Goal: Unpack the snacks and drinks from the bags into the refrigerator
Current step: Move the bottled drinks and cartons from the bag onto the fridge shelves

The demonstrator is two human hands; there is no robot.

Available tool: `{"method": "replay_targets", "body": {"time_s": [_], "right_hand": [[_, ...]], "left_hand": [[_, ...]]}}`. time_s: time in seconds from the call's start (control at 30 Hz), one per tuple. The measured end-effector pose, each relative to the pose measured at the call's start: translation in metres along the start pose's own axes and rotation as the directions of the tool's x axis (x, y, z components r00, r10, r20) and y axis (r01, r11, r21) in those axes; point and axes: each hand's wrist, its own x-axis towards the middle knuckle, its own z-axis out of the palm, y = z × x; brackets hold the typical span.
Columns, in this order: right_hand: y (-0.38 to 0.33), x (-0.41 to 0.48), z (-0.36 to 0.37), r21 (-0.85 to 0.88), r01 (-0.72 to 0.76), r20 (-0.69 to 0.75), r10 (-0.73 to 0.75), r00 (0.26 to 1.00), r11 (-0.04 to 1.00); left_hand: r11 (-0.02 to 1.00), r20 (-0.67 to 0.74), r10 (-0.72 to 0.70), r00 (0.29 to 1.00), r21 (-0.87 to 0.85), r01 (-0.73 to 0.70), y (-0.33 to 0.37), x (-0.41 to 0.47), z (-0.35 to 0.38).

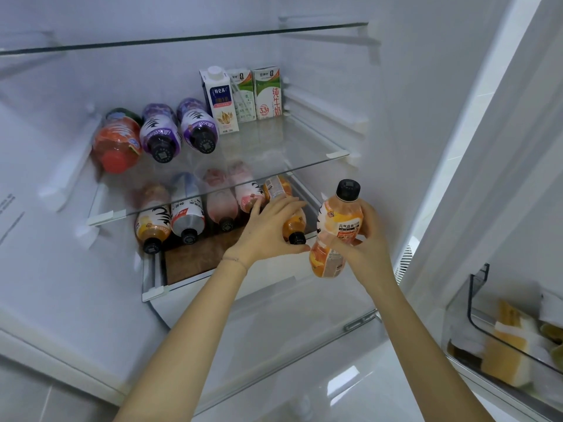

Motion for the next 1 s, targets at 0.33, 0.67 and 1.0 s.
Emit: {"method": "replay_targets", "body": {"time_s": [0.33, 0.67, 1.0], "right_hand": [[-0.012, 0.012, 0.009, 0.055, 0.075, 0.0, -0.075, 0.997, 0.996], [-0.009, 0.02, 0.018, 0.067, 0.11, -0.006, -0.11, 0.994, 0.992], [-0.005, 0.028, 0.022, 0.12, 0.144, -0.092, -0.134, 0.987, 0.982]], "left_hand": [[0.971, -0.128, -0.238, 0.963, -0.027, 0.236, -0.016, 0.01, -0.006], [0.932, -0.205, -0.356, 0.912, -0.011, 0.362, -0.026, 0.029, 0.003], [0.907, -0.28, -0.404, 0.871, 0.004, 0.422, -0.026, 0.034, 0.01]]}}
